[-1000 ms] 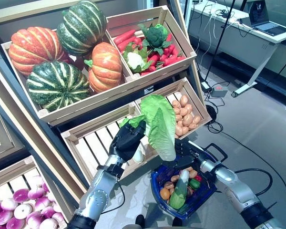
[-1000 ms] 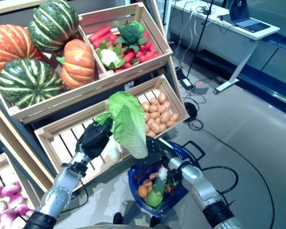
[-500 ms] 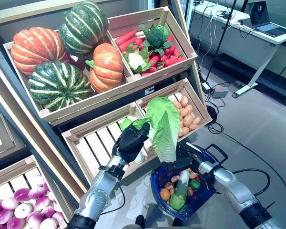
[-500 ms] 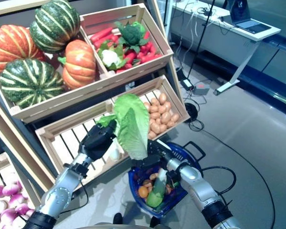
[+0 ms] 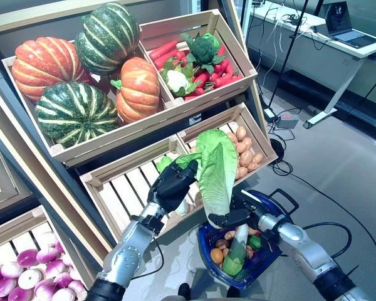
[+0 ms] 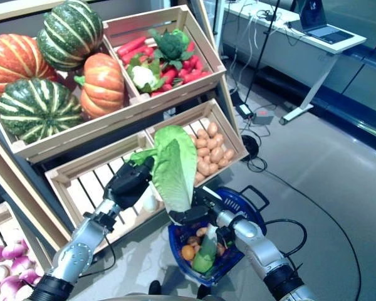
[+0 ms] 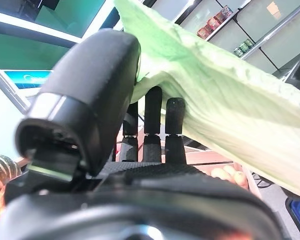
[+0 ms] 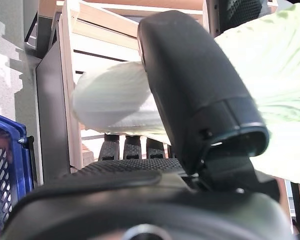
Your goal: Put vegetables into the basket
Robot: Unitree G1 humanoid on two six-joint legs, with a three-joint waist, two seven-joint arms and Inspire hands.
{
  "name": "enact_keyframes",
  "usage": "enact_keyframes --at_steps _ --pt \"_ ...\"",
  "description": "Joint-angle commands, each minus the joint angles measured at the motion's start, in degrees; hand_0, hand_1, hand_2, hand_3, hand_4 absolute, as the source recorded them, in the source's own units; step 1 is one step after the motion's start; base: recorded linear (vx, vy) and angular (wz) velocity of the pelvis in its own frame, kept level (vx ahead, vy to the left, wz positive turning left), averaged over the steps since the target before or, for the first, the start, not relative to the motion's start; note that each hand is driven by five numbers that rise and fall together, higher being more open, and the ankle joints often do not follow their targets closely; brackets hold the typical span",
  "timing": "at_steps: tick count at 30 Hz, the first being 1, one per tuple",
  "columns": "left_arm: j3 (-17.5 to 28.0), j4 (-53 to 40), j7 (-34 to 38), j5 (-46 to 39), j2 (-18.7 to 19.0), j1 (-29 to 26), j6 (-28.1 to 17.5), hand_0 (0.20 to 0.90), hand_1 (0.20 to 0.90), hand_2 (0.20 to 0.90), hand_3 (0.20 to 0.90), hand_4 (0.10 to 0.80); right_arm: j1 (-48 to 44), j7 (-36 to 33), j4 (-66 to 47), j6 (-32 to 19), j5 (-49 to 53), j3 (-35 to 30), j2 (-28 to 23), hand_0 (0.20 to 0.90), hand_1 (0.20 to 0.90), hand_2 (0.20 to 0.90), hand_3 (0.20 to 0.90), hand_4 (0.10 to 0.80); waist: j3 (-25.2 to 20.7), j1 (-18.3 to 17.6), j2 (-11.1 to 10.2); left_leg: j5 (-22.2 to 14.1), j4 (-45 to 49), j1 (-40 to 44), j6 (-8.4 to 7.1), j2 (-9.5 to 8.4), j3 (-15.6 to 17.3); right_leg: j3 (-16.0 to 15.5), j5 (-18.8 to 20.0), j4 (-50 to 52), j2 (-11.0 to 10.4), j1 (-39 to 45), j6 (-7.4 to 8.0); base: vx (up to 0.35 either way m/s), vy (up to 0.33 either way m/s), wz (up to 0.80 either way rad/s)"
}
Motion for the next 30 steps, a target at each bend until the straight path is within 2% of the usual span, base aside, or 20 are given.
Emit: enact_keyframes --at_steps 1,2,3,4,13,15,19,22,26,27,30 --pt "-4.20 -1.48 -3.87 0.59 -0.68 -6.40 -0.08 0.300 0.300 0.300 0.300 0.400 -4.92 -3.88 -2.22 -5.93 6.55 -3.33 4.15 0.300 0.300 0.300 0.300 0.400 -4.66 0.48 -2.56 -1.76 0.04 -0.75 -1.26 0.91 0.06 0.86 1.69 0.05 -5.16 1.20 3.15 0.000 0.000 0.00" --pt "-4.04 -1.65 -3.61 0.76 -0.58 -6.21 -0.05 0.331 0.331 0.331 0.331 0.420 -4.65 -4.11 -2.50 -5.99 6.88 -3.63 4.13 0.300 0.300 0.300 0.300 0.400 -4.60 0.46 -2.55 -1.76 0.04 -0.74 -1.23 0.90 0.05 0.91 1.70 0.05 -5.12 1.19 3.14 0.000 0.000 0.00" --pt "-3.67 -1.91 -3.07 0.69 -0.37 -5.83 0.17 0.869 0.869 0.869 0.869 0.780 -4.00 -4.70 -3.08 -6.19 7.42 -4.41 3.95 0.300 0.300 0.300 0.300 0.400 -4.49 0.37 -2.52 -1.75 0.04 -0.80 -1.20 0.91 0.03 0.93 1.69 0.05 -5.04 1.16 3.09 0.000 0.000 0.00" --pt "-3.41 -1.99 -2.85 0.70 -0.23 -5.58 0.21 0.900 0.900 0.900 0.900 0.800 -3.54 -5.06 -3.37 -6.48 7.27 -5.01 3.82 0.300 0.300 0.300 0.300 0.400 -4.38 0.32 -2.51 -1.76 0.04 -0.82 -1.20 0.92 0.04 0.93 1.68 0.05 -4.98 1.16 3.09 0.000 0.000 0.00" --pt "0.77 -3.68 -3.50 1.31 0.30 -1.71 0.55 0.900 0.900 0.900 0.900 0.800 2.47 -6.45 -6.34 -11.62 7.96 -13.02 2.31 0.300 0.300 0.300 0.300 0.400 -3.18 -0.41 -2.67 -1.72 0.04 -0.89 -1.04 1.11 0.84 1.54 1.74 0.05 -4.24 0.76 2.92 0.000 -0.010 -0.02" --pt "2.34 -4.07 -3.49 1.50 0.44 -0.32 0.46 0.900 0.900 0.900 0.900 0.800 4.14 -7.42 -7.41 -13.71 9.44 -16.70 2.71 0.300 0.300 0.300 0.300 0.400 -2.54 -0.82 -2.75 -1.65 0.04 -1.42 -0.98 1.22 0.99 1.78 1.72 0.05 -3.77 0.31 2.79 -0.019 -0.054 -0.09" --pt "3.41 -3.77 -3.79 2.04 0.47 0.25 -0.04 0.900 0.900 0.900 0.900 0.800 5.30 -8.91 -7.40 -17.39 12.42 -20.02 3.88 0.300 0.300 0.300 0.300 0.400 -1.37 -1.17 -2.85 -1.45 0.04 -2.56 -0.98 1.26 0.90 1.84 1.62 0.05 -3.18 -0.52 2.53 -0.053 -0.049 -0.03" --pt "4.11 -3.63 -4.50 2.89 1.14 -0.36 -1.26 0.900 0.900 0.900 0.900 0.800 4.81 -9.70 -6.81 -21.43 16.50 -22.40 5.18 0.300 0.300 0.300 0.300 0.400 1.18 -1.10 -2.82 -0.84 0.04 -5.04 -0.91 1.38 0.94 1.80 1.13 1.55 -2.64 -3.11 2.18 -0.220 -0.087 -0.02" --pt "4.62 -3.48 -4.39 3.06 2.18 -4.43 -3.87 0.900 0.900 0.900 0.900 0.800 1.54 -10.81 -4.68 -28.03 22.96 -24.69 7.36 0.300 0.300 0.300 0.300 0.400 6.85 -1.16 -2.80 0.78 0.04 -9.39 -1.02 1.78 1.45 1.48 -0.29 5.75 -1.45 -8.72 1.20 -0.311 -0.116 0.08" --pt "4.77 -3.11 -4.22 3.36 2.19 -5.42 -5.21 0.900 0.900 0.900 0.900 0.800 0.60 -11.82 -3.20 -30.03 24.67 -25.31 8.28 0.300 0.300 0.300 0.300 0.400 8.86 -1.08 -3.05 0.67 2.33 -11.17 -1.17 1.79 1.59 1.44 -1.07 7.81 -1.16 -10.25 0.68 -0.208 -0.155 0.07" --pt "5.05 -3.16 -4.06 4.63 2.63 -5.57 -6.82 0.900 0.900 0.900 0.900 0.800 -0.33 -12.51 -0.76 -31.71 28.82 -26.36 8.23 0.300 0.300 0.300 0.300 0.400 11.86 -0.73 -3.17 0.18 8.07 -15.42 -1.85 1.72 0.52 1.64 -2.11 11.56 -0.81 -12.67 -0.18 -0.121 -0.116 0.11"
